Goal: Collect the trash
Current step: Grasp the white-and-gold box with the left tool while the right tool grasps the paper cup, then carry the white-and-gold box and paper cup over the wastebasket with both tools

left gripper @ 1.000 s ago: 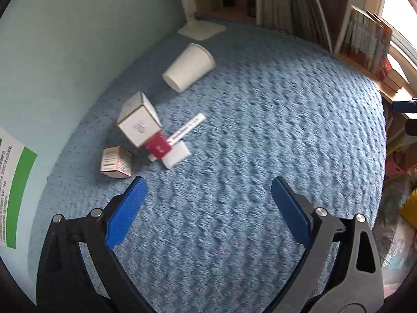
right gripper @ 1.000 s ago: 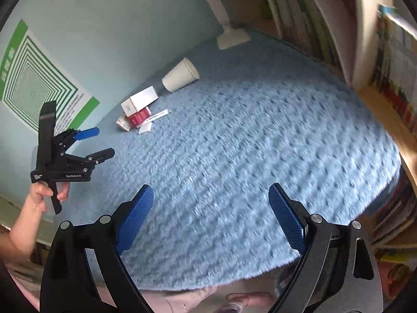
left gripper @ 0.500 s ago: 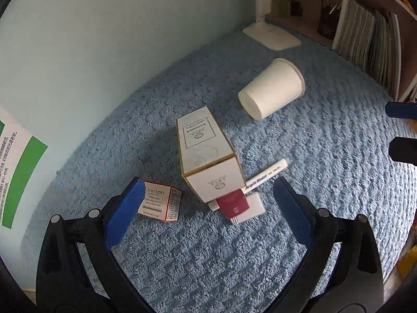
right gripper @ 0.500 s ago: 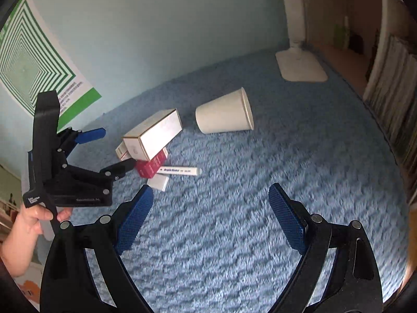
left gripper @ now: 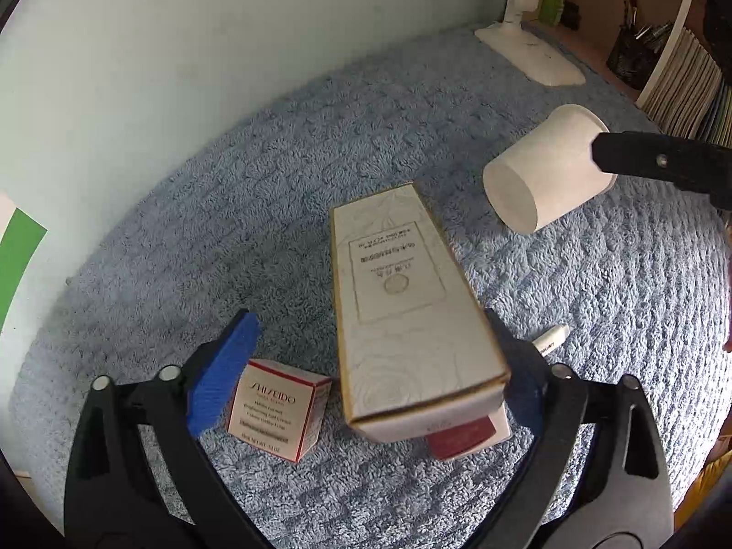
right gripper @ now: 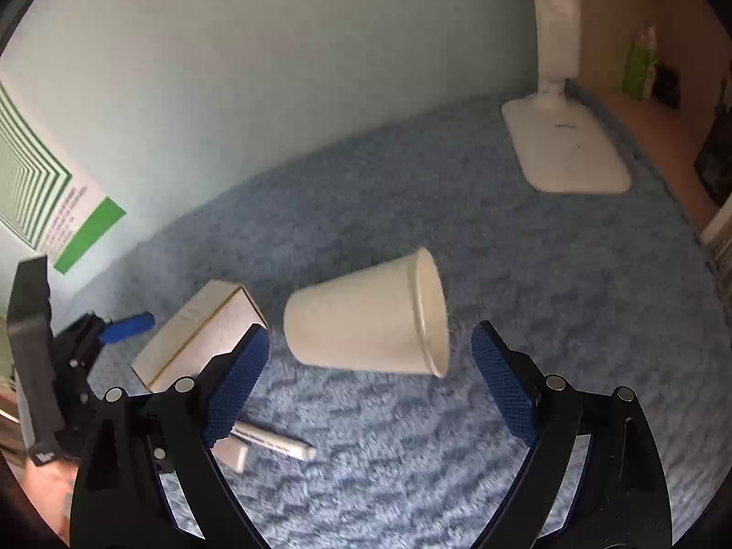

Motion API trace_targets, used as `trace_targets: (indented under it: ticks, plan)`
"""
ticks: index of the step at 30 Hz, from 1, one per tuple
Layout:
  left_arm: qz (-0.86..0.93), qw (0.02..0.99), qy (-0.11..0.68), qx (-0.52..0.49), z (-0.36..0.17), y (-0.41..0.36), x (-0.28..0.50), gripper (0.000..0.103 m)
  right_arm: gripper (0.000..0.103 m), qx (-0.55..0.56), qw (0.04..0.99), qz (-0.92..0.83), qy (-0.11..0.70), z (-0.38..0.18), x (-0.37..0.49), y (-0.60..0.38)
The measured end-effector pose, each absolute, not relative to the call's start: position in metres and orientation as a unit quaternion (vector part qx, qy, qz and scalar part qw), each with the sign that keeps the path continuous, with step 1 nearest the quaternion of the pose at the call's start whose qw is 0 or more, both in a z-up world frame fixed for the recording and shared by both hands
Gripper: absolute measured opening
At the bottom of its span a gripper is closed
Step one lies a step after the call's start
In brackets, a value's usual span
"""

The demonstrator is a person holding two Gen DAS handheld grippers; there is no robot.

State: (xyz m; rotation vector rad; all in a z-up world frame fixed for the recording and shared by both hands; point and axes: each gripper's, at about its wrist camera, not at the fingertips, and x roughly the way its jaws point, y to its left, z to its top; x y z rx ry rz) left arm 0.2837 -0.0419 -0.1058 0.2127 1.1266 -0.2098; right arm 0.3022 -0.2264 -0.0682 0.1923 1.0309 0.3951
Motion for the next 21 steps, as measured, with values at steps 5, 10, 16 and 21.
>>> trace_targets:
  ticks: [5, 10, 16, 21]
  plan:
    - [-0.113, 0.832, 0.538, 0.073, -0.105, -0.037, 0.288, 0.052, 0.015, 0.115, 0.821, 0.241, 0.505, -0.070, 0.296, -0.215]
    - [-0.109, 0.838, 0.530, 0.074, -0.098, -0.031, 0.276, 0.052, 0.004, 0.101, 0.828, 0.265, 0.484, -0.051, 0.265, -0.212]
    - [-0.113, 0.848, 0.511, 0.082, -0.073, -0.031, 0.251, 0.052, 0.004, 0.141, 0.850, 0.255, 0.438, -0.019, 0.213, -0.248]
    - [-0.132, 0.859, 0.485, 0.098, -0.045, -0.048, 0.219, 0.052, 0.004, 0.154, 0.872, 0.232, 0.402, 0.007, 0.150, -0.283]
